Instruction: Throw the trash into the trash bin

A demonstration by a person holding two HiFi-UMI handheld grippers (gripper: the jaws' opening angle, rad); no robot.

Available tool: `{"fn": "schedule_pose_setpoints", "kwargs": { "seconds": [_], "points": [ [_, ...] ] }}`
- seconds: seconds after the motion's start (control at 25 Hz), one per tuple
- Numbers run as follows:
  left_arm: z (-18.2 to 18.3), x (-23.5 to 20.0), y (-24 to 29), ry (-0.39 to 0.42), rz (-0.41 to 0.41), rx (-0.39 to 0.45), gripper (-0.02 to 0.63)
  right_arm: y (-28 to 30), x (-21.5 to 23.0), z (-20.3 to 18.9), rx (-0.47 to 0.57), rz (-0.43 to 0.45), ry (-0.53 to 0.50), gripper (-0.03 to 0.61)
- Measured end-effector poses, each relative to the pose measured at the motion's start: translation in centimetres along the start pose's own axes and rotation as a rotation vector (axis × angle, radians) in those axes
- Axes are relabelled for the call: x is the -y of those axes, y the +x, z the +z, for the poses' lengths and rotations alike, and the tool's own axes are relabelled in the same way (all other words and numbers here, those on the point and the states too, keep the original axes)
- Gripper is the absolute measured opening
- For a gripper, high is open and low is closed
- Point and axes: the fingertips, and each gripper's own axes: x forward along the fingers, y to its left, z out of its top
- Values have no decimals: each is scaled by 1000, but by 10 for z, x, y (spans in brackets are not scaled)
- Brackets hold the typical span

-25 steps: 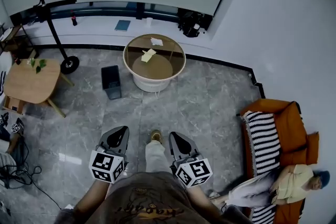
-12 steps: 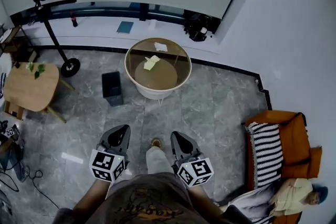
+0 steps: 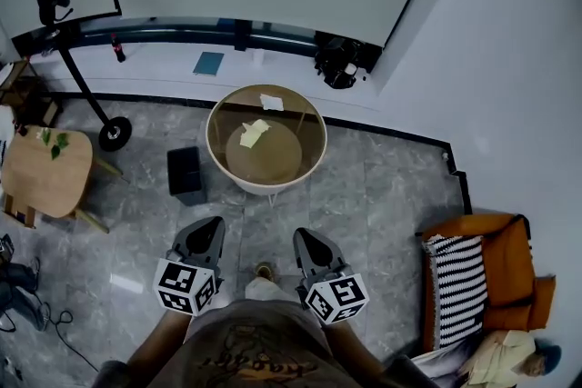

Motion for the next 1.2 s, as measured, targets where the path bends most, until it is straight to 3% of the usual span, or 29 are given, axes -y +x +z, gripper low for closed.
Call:
{"fn": "schedule_pose_setpoints", "kwargs": {
  "seconds": [0.68,1.2],
  "points": [
    [42,-25,122,-23,49,25,18,87,88,30,-40,88,-17,18],
    [46,-58,178,-30,44,5,18,140,124,23,-76,58,2,18]
  ]
}}
